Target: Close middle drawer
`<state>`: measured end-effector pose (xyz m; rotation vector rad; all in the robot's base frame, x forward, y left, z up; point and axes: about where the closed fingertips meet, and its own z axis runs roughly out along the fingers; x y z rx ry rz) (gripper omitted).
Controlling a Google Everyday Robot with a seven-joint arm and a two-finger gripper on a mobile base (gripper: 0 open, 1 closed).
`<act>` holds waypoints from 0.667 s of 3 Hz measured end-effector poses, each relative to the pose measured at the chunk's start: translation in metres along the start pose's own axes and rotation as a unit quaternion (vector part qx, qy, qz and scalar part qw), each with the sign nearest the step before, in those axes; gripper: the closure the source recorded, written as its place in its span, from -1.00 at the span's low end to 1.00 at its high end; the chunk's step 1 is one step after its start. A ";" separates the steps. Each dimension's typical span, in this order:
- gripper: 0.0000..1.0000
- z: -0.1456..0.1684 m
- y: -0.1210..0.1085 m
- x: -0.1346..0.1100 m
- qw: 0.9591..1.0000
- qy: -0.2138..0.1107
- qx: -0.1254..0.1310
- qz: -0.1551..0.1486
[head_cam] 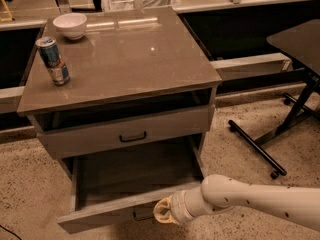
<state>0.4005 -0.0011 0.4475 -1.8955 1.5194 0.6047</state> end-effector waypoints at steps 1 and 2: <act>1.00 -0.012 -0.013 0.002 0.998 -0.045 0.030 -0.011; 1.00 -0.011 -0.011 0.003 0.999 -0.040 0.028 -0.012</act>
Offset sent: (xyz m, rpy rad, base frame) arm 0.0087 -0.0043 0.0072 0.0739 -0.0284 -0.0066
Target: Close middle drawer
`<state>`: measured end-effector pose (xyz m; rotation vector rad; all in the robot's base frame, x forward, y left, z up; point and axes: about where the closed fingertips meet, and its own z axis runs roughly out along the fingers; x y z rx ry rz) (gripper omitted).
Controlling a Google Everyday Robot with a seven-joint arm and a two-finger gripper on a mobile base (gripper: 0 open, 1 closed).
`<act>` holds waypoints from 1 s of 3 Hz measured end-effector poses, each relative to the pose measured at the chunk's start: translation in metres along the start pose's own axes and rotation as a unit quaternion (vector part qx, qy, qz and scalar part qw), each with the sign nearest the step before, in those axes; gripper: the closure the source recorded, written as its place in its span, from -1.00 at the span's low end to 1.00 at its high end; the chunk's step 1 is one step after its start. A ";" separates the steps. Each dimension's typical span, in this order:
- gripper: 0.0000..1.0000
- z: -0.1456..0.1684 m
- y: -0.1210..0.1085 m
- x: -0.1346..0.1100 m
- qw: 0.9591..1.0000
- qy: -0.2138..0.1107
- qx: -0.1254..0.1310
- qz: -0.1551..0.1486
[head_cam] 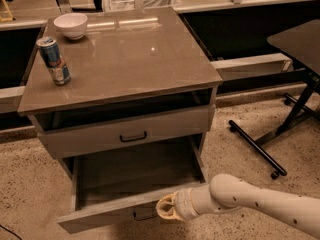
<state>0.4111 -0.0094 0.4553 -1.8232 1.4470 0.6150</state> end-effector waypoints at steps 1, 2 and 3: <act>1.00 0.007 0.003 0.014 1.000 0.019 0.014 -0.002; 1.00 0.009 -0.004 0.043 0.997 0.035 0.063 -0.009; 0.62 0.010 -0.009 0.057 0.994 0.050 0.094 -0.019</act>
Offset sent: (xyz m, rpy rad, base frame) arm 0.0344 -0.0465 -0.0626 -0.0446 -0.2002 -0.2018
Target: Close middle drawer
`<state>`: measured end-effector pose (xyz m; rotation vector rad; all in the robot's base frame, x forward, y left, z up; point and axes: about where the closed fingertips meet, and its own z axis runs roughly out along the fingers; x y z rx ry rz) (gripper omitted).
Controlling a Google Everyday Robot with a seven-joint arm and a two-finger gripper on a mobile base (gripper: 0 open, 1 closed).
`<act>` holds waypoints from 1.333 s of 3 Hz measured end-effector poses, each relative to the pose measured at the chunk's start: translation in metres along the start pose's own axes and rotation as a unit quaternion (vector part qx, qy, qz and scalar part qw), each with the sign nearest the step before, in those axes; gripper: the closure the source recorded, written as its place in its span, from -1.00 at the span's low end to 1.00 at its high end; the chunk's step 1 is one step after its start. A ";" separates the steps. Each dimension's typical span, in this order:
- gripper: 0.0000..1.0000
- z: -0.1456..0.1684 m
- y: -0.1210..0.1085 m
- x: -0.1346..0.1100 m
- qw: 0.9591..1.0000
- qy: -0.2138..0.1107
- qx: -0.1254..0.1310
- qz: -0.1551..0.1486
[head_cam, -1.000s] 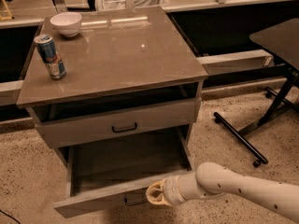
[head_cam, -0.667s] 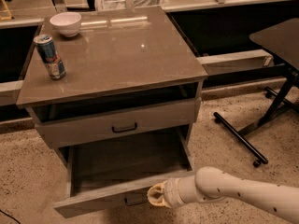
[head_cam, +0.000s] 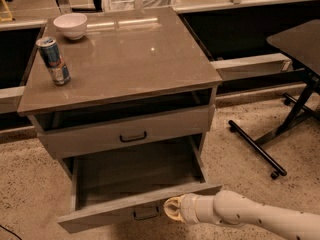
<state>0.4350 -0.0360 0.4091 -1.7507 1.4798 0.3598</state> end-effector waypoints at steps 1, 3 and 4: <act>0.16 0.004 -0.002 0.010 1.000 0.006 0.014 0.000; -0.92 0.013 -0.003 0.026 1.000 0.021 0.019 0.006; -1.00 0.016 -0.003 0.029 0.999 0.027 0.016 0.006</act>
Offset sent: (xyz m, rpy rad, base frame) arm 0.0166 -0.0134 -0.0255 -0.0167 -0.0283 -0.0609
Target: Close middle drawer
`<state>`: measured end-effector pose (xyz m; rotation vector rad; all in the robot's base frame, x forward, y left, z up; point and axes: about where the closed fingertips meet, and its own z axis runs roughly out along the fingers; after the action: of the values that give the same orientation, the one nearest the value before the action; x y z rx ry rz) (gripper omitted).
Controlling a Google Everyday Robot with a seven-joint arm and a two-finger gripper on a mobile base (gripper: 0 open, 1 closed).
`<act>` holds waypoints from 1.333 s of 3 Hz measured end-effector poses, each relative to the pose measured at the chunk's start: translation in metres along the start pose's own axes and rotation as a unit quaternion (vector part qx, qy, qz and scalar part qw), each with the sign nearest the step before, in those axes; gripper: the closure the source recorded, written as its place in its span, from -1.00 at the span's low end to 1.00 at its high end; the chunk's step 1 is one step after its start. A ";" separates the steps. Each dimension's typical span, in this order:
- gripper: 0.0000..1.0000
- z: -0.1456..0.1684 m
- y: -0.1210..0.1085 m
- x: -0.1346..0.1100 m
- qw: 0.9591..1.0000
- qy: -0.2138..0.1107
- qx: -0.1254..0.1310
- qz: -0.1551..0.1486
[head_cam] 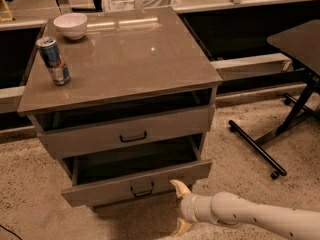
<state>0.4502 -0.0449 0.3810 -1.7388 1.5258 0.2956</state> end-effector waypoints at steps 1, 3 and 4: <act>-0.96 -0.001 0.000 -0.002 1.000 -0.009 -0.002 -0.001; -0.04 0.005 -0.014 0.005 1.000 -0.019 -0.010 0.002; 0.42 0.011 -0.035 0.020 0.999 -0.030 -0.008 0.010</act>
Offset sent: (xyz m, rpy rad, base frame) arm 0.0043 0.0004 0.0018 0.0178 0.0142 0.0193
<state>0.4904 -0.0531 0.3751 -1.7125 1.5016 0.3673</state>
